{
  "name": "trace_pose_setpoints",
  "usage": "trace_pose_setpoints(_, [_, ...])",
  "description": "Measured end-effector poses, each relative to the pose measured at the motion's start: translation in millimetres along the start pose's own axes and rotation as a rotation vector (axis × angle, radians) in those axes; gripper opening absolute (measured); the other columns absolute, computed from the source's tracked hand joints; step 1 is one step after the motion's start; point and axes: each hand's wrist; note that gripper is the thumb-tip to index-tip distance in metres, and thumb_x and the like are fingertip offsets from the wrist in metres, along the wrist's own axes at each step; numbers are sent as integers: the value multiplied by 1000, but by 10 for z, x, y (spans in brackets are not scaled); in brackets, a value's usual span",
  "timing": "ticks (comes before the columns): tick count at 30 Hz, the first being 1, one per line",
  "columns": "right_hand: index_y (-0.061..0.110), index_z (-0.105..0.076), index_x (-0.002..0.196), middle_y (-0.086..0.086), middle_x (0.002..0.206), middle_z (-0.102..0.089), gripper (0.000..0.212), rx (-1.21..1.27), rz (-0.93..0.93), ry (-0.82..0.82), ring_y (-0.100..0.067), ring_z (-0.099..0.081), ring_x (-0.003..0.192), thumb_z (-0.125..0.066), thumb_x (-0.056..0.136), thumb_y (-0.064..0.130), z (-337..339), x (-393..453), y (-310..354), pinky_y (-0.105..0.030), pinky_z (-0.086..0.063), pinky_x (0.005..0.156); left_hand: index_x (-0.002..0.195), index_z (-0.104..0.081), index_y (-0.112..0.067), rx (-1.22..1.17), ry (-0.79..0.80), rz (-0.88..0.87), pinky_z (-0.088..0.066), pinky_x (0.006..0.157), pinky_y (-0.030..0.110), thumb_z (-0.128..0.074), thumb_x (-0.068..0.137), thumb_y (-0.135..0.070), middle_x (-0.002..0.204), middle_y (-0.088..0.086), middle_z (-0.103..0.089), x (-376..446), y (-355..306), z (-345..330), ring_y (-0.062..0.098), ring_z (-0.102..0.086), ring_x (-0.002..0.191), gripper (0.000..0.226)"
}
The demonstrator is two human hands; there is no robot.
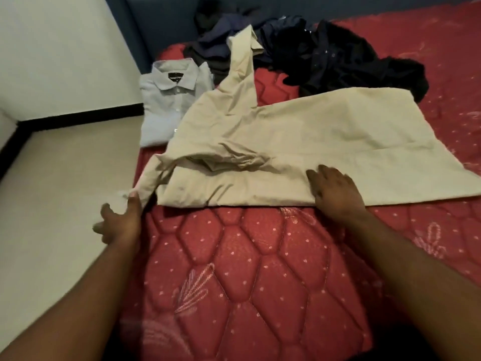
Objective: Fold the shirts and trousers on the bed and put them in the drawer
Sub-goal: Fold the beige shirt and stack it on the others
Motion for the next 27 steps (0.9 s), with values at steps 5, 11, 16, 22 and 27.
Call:
trace_pose_setpoints(5, [31, -14, 153, -4, 161, -13, 53, 38, -118, 227, -29, -14, 147, -28, 103, 36, 51, -277, 10, -50, -15, 117, 91, -63, -4, 43, 443, -57, -46, 50, 23, -70, 87, -42, 78, 14, -66, 342, -44, 367, 25, -57, 59, 40])
trace_pose_setpoints(11, [40, 0, 152, 3, 163, 0, 58, 150, -167, 304, -24, -1, 149, -20, 100, 54, 76, -394, -47, -55, -8, 117, 75, -61, -4, 24, 114, -307, -58, 66, 37, -67, 83, -23, 59, 10, -66, 568, -826, 892, 28, -65, 62, 21])
trace_pose_setpoints(16, [43, -1, 152, 6, 163, -1, 64, 156, -200, 262, -20, 0, 149, -12, 92, 65, 4, -396, -45, -55, -4, 117, 145, -39, -3, -118, -57, -1160, -18, 97, -3, -52, 84, 2, 150, 28, -25, 73, -2366, 734, 31, -29, 140, 62])
trace_pose_setpoints(22, [42, 5, 151, 7, 162, 8, 81, 97, -186, 167, -19, 9, 149, 2, 79, 78, 20, -509, 64, -55, 5, 115, 128, -59, -6, -211, 94, -1047, -37, 95, 16, -61, 86, -9, 129, 8, -59, -276, -1668, 84, 23, -53, 121, 43])
trace_pose_setpoints(27, [43, 4, 151, 12, 159, 14, 80, 66, -22, 179, -14, 14, 147, 2, 78, 77, -110, -561, 220, -51, 6, 117, 113, -66, -20, 289, 227, -557, -39, 93, 39, -69, 82, -54, 118, 4, -66, -167, -335, -192, 30, -58, 113, 46])
Point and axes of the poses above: each hand's wrist, its own x-axis towards the middle knuckle, its own z-axis out of the back of the hand, y = z × x
